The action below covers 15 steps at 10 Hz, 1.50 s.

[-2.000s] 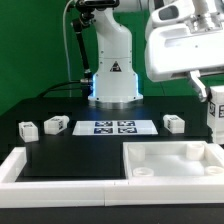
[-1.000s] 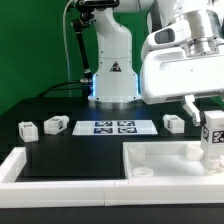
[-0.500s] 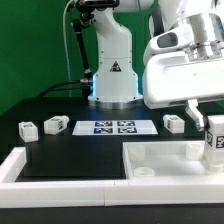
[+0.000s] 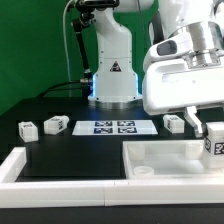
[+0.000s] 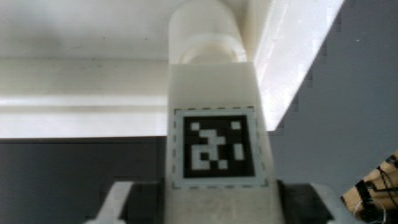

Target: Assemble square table

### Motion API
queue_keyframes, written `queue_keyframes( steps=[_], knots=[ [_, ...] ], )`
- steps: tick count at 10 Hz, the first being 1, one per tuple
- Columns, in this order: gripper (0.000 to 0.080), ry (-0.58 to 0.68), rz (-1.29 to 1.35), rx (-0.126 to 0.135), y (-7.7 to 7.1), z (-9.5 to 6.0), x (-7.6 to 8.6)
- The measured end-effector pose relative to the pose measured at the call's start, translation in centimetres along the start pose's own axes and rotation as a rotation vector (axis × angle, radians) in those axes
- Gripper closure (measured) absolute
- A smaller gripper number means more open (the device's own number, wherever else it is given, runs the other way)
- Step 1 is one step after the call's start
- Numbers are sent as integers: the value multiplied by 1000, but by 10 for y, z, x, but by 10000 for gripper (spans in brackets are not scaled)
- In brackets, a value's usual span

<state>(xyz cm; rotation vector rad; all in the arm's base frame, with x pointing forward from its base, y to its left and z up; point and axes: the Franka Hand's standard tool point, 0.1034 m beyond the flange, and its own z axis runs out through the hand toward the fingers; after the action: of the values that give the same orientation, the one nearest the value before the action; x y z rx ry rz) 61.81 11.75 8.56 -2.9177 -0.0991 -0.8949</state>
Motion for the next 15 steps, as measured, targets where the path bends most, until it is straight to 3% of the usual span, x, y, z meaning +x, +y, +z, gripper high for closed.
queue_keyframes(
  steps=[1,2,3,4,5,11,12,13,14,15],
  knots=[
    [508,14,3,-3,0,0,1],
    [433,8,3,-3,1,1,0],
    [301,7,3,-3,1,1,0],
    [301,7,3,-3,1,1,0],
    [183,6,3,-3,1,1,-1],
    [151,6,3,-3,1,1,-1],
    [151,-43,-9,5,-1,4,-4],
    [151,-133,-26,22,-4,3,3],
    [151,-122,-39,22,-3,1,17],
    [151,-190,-41,36,-6,3,12]
  ],
)
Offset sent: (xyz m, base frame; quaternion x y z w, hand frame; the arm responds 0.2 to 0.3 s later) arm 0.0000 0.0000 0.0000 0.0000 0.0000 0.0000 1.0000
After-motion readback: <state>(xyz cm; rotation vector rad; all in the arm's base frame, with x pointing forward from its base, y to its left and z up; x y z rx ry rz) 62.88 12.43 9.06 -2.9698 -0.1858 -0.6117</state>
